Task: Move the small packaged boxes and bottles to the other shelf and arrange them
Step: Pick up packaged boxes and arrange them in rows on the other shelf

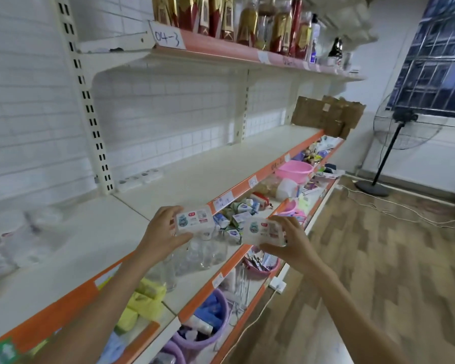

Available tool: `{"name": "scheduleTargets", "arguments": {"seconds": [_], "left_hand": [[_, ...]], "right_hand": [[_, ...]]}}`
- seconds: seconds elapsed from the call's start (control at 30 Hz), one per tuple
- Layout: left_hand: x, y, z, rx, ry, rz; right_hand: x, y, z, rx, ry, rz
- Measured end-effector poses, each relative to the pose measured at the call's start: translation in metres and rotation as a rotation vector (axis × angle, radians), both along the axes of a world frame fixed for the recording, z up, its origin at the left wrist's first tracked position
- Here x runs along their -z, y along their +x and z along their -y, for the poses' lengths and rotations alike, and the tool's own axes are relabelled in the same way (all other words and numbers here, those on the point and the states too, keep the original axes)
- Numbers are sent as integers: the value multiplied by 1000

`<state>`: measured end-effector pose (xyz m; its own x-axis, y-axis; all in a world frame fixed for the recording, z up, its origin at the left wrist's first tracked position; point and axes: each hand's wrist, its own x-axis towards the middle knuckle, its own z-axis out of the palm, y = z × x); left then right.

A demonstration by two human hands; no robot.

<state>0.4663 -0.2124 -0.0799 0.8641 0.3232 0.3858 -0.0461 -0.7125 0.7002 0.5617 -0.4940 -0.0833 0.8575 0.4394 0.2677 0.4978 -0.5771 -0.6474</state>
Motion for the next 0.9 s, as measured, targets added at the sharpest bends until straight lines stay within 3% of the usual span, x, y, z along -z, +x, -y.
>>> {"name": "scheduleTargets", "arguments": {"seconds": [0.57, 0.8, 0.9], "left_hand": [[-11, 205, -90, -158, 101, -84], [-11, 255, -130, -354, 120, -110], [-6, 270, -149, -500, 180, -212]], "right_hand": [[-29, 238, -119, -204, -2, 12], [-27, 329, -190, -406, 17, 23], [-26, 366, -224, -511, -3, -8]]}}
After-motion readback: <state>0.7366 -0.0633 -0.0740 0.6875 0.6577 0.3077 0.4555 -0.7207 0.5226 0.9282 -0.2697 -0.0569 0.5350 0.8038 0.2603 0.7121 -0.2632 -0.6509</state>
